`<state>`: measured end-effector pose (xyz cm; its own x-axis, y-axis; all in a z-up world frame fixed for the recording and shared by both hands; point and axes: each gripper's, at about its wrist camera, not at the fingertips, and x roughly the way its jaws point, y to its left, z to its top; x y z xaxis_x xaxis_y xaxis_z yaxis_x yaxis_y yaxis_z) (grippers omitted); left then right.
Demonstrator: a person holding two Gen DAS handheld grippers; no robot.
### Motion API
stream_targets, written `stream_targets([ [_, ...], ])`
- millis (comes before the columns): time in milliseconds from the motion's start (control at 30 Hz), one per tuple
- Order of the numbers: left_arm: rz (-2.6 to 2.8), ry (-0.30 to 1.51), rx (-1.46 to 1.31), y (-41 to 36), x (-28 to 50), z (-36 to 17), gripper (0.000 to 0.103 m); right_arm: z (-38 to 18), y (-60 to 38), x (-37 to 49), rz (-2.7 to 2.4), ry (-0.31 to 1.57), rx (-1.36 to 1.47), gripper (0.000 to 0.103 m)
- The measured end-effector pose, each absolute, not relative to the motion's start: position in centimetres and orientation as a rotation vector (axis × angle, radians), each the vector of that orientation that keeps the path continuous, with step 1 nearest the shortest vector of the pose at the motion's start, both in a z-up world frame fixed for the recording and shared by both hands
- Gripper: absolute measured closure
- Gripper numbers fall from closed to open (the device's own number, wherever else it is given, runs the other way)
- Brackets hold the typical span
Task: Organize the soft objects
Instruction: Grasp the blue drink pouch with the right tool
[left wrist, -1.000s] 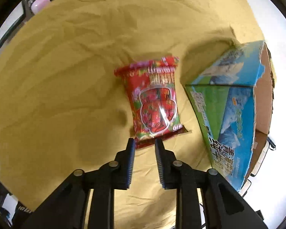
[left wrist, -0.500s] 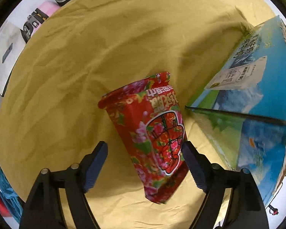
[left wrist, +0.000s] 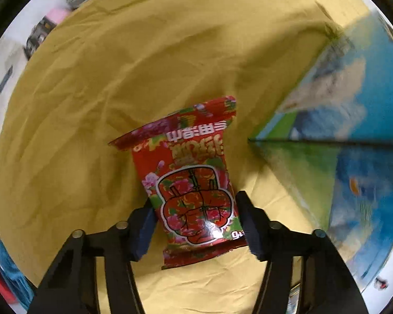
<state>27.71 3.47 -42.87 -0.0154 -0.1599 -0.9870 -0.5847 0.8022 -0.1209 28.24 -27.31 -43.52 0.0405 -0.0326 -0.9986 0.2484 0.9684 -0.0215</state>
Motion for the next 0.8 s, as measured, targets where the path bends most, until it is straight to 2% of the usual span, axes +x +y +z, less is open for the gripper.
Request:
stream_targets([
  [167, 0.273, 1.619, -0.517, 0.8, 25.3, -41.8, 0.057, -43.6, -27.5, 28.2, -0.196, 1.53, 0.151, 0.0],
  [433, -0.022, 1.633, -0.097, -8.8, 19.8, -39.8, 0.058, -43.8, -29.5, 26.6, -0.094, 1.588, 0.006, 0.0],
  [567, -0.071, 1.62, 0.034, -11.6, 18.8, -40.7, 0.058, -45.9, -30.1, 26.1, -0.053, 1.674, -0.111, 0.0],
  [700, -0.065, 1.657, 0.046, -12.4, 19.2, -43.1, 0.057, -47.9, -30.6, 26.5, -0.013, 1.708, -0.077, 0.0],
  [733, -0.065, 1.662, 0.041, -12.3, 19.1, -43.4, 0.056, -48.3, -30.7, 26.7, 0.001, 1.718, -0.046, 0.002],
  [800, -0.066, 1.673, 0.034, -10.8, 19.5, -44.5, 0.055, -48.7, -30.6, 26.9, 0.018, 1.727, 0.012, 0.019],
])
